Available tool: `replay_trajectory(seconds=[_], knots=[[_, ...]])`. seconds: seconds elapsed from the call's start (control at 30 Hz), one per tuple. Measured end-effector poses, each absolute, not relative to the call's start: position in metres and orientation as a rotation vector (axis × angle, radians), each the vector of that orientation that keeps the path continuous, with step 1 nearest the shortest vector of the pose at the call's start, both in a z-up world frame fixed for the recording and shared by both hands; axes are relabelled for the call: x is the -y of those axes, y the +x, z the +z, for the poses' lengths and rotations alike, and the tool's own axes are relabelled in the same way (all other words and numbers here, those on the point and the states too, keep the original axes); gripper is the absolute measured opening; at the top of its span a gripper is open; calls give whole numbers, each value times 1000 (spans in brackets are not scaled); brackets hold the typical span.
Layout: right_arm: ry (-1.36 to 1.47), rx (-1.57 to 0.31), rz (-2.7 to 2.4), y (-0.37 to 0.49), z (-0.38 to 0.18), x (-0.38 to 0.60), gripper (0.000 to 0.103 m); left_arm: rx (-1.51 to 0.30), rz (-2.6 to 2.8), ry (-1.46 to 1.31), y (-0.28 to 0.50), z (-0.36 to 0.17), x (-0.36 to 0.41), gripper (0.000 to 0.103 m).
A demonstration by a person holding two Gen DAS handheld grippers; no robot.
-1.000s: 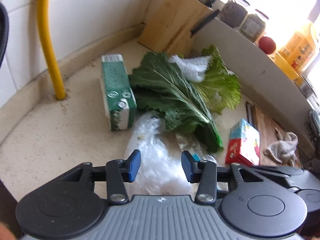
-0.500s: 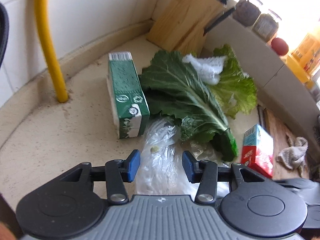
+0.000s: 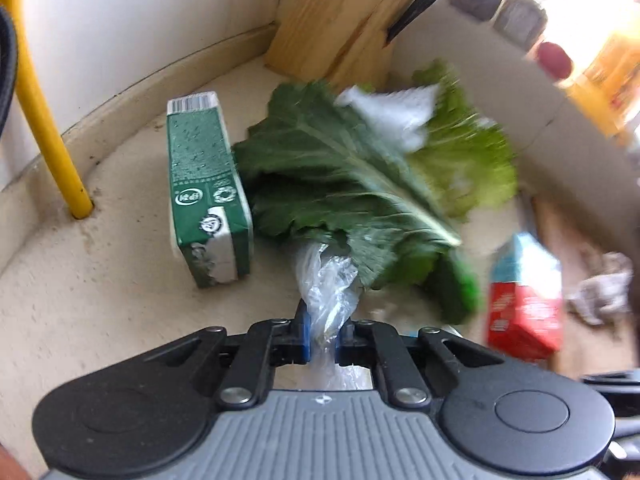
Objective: Collect trash
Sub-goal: 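Grasp a clear plastic bag with the left gripper while the right grasps another, then lift both plastic bags and carry them over the black bin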
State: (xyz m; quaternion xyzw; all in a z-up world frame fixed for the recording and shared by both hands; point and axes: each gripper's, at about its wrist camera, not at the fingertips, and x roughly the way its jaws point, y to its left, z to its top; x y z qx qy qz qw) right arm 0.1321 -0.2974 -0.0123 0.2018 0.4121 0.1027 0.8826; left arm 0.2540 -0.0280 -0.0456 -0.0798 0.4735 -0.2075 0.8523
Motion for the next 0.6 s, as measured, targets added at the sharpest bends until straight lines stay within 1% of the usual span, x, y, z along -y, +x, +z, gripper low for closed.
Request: replay_trajectory(seconds=[0.27, 0.47, 0.6], knots=[[515, -819, 222, 121, -3, 314, 25, -955, -494, -384, 221, -9, -9, 7], [562, -759, 221, 115, 7, 327, 25, -814, -527, -447, 219, 30, -12, 7], [561, -703, 228, 107, 18, 332, 25, -727, -552, -440, 211, 58, -9, 7]])
